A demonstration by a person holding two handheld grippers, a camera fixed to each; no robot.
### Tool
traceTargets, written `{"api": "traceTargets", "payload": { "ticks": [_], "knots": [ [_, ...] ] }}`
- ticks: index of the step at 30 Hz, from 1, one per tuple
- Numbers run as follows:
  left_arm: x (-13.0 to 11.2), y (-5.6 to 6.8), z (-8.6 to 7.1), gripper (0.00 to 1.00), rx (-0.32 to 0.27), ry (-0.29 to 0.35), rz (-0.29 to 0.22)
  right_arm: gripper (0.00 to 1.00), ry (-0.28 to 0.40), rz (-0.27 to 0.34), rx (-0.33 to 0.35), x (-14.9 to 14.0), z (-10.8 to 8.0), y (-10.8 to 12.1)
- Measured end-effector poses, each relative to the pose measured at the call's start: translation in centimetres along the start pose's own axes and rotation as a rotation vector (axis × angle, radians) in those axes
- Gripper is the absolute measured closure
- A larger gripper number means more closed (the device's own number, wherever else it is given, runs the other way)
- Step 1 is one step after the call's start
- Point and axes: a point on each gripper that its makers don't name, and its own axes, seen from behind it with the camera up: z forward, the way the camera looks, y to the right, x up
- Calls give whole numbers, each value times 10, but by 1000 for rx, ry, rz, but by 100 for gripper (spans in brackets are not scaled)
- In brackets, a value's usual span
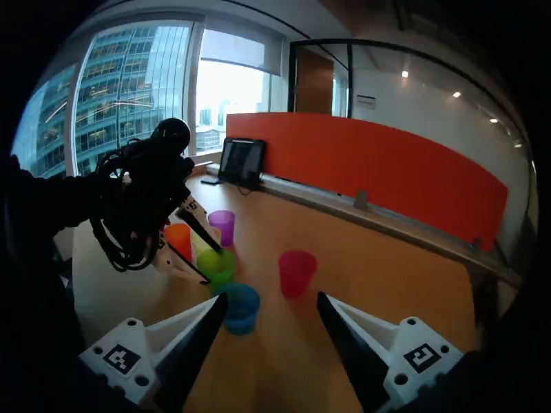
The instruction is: Pour water
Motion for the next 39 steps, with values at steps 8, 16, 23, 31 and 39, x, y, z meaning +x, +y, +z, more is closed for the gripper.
{"api": "traceTargets", "payload": {
  "ticks": [8,16,23,31,39],
  "knots": [
    [2,-2,-1,9,4,8,-10,0,0,-1,1,1,0,0],
    [12,-7,-12,10,12,39,-21,0,2,0,-1,2,-1,-1],
    [27,-15,-34,10,41,91,-7,0,13,-10,-4,9,-3,-1],
    [45,-21,-64,10,76,174,-7,0,25,-22,-10,15,-5,-3],
    [64,-26,-89,10,95,262,-26,0,38,-28,-13,23,-7,-4]
  ]
}}
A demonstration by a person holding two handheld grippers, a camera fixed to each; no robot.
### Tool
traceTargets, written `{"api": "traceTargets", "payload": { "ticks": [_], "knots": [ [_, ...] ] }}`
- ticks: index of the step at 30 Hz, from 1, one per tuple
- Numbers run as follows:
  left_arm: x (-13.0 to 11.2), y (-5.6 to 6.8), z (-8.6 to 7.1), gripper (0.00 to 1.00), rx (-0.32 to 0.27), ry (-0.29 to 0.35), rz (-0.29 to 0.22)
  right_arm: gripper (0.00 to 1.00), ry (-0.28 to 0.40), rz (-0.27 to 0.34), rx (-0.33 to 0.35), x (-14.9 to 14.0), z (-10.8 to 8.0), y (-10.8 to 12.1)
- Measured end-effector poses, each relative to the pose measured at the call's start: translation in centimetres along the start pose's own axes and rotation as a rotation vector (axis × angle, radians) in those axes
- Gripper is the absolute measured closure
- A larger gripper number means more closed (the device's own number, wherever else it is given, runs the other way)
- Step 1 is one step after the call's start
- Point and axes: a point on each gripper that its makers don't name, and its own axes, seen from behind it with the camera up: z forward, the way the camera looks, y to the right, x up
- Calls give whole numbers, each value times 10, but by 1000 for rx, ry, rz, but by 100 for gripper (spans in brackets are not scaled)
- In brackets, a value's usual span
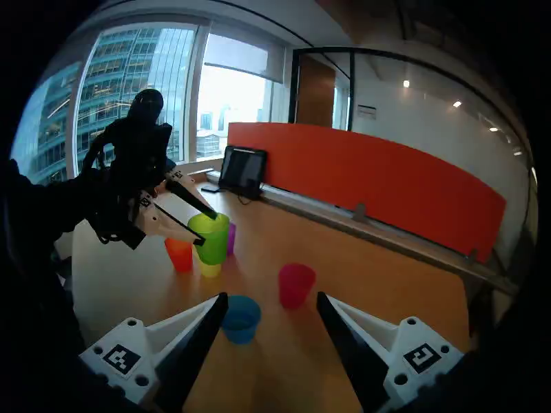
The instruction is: Pour water
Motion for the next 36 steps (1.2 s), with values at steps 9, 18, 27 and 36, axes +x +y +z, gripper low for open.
{"api": "traceTargets", "payload": {
  "ticks": [9,18,27,36],
  "knots": [
    [25,-15,-16,10,40,121,-34,0,10,-11,-1,6,1,-2],
    [44,-28,-36,10,71,235,-56,0,16,-19,-5,11,3,-2],
    [62,-37,-56,9,82,342,-88,0,22,-30,-7,15,5,-3],
    [61,-36,-64,9,93,370,-74,0,28,-46,0,19,9,-5]
  ]
}}
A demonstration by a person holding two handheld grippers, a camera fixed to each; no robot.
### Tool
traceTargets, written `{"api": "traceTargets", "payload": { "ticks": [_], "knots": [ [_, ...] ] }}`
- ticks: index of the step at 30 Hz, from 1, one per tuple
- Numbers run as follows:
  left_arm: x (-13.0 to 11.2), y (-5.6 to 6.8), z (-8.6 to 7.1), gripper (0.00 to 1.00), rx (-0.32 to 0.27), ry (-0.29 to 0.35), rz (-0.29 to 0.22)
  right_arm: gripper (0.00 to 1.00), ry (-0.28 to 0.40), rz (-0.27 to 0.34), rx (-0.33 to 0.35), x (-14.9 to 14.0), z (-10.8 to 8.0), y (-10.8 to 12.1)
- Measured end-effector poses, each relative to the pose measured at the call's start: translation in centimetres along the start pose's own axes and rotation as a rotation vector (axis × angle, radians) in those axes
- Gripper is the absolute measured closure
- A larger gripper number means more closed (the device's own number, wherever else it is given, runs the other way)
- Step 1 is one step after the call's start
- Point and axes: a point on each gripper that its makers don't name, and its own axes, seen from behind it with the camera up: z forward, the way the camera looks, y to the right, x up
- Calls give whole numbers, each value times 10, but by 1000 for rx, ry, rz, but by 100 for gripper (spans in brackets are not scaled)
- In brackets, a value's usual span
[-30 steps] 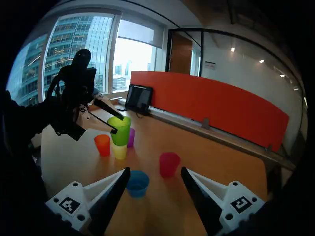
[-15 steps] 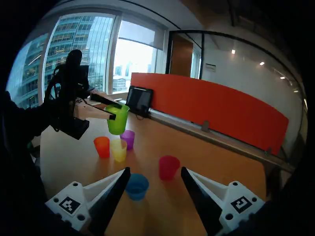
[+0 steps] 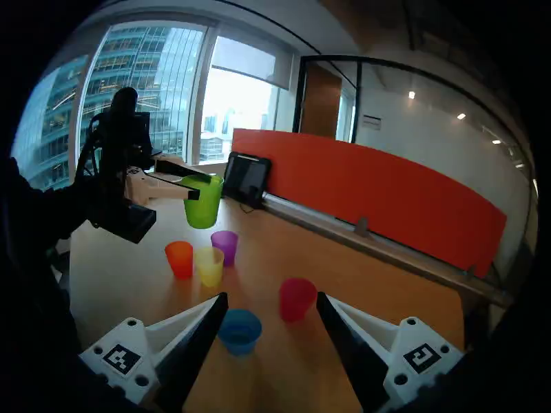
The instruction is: Pour water
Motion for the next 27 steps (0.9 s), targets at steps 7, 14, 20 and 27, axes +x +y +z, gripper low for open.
{"api": "traceTargets", "payload": {
  "ticks": [7,14,20,27],
  "knots": [
    [8,4,-8,10,1,44,-6,0,1,-7,-1,1,3,0],
    [11,3,-15,10,12,66,-5,0,0,-8,3,1,5,-1],
    [15,5,-22,10,7,87,-9,0,-7,-14,9,0,7,-1],
    [16,4,-31,10,6,102,-3,0,-24,-23,27,-7,11,-3]
  ]
}}
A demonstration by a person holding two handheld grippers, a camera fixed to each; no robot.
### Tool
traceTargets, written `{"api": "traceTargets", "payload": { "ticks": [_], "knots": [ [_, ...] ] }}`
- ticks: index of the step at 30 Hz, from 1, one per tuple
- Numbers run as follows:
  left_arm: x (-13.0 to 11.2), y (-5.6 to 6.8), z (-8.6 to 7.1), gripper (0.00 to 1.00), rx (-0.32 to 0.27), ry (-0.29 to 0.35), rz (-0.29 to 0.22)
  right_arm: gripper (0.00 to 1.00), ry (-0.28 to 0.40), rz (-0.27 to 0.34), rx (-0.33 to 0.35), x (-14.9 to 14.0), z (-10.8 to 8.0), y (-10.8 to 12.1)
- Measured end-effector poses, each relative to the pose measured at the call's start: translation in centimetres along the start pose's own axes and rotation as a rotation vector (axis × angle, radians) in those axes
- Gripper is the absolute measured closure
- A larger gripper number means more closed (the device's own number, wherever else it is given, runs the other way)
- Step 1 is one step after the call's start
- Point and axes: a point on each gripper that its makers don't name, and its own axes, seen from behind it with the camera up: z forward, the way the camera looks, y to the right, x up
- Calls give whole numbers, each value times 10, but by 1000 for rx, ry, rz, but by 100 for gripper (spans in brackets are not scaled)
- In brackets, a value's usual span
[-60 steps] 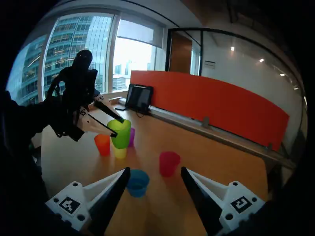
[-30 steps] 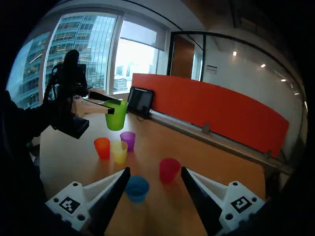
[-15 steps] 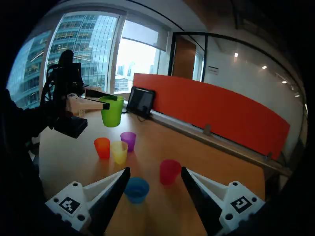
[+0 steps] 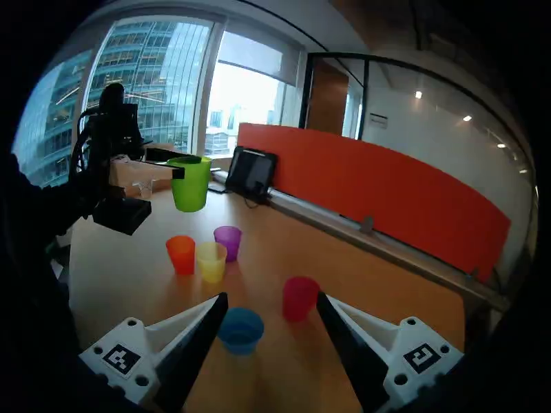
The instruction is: Pour water
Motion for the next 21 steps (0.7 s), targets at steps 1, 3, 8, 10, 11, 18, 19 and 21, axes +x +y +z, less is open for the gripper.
{"api": "traceTargets", "payload": {
  "ticks": [1,3,8,10,11,18,19,21],
  "knots": [
    [-1,0,-1,10,-2,0,1,0,-3,-1,3,-1,1,0],
    [-5,1,-4,10,-5,-1,3,0,-9,-3,10,-3,4,-1],
    [-15,0,-11,10,4,-8,5,0,-29,-5,32,-9,13,-3],
    [-16,-1,-13,10,9,-7,4,0,-38,-7,40,-11,16,-4],
    [-16,-2,-15,10,12,-5,3,0,-43,-8,45,-13,18,-4],
    [-15,-7,-25,10,25,1,-3,0,-77,-12,85,-23,31,-8],
    [-15,-7,-26,10,28,0,-1,0,-84,-12,91,-26,32,-9],
    [-14,-8,-28,10,33,-1,3,0,-97,-12,106,-30,36,-12]
  ]
}}
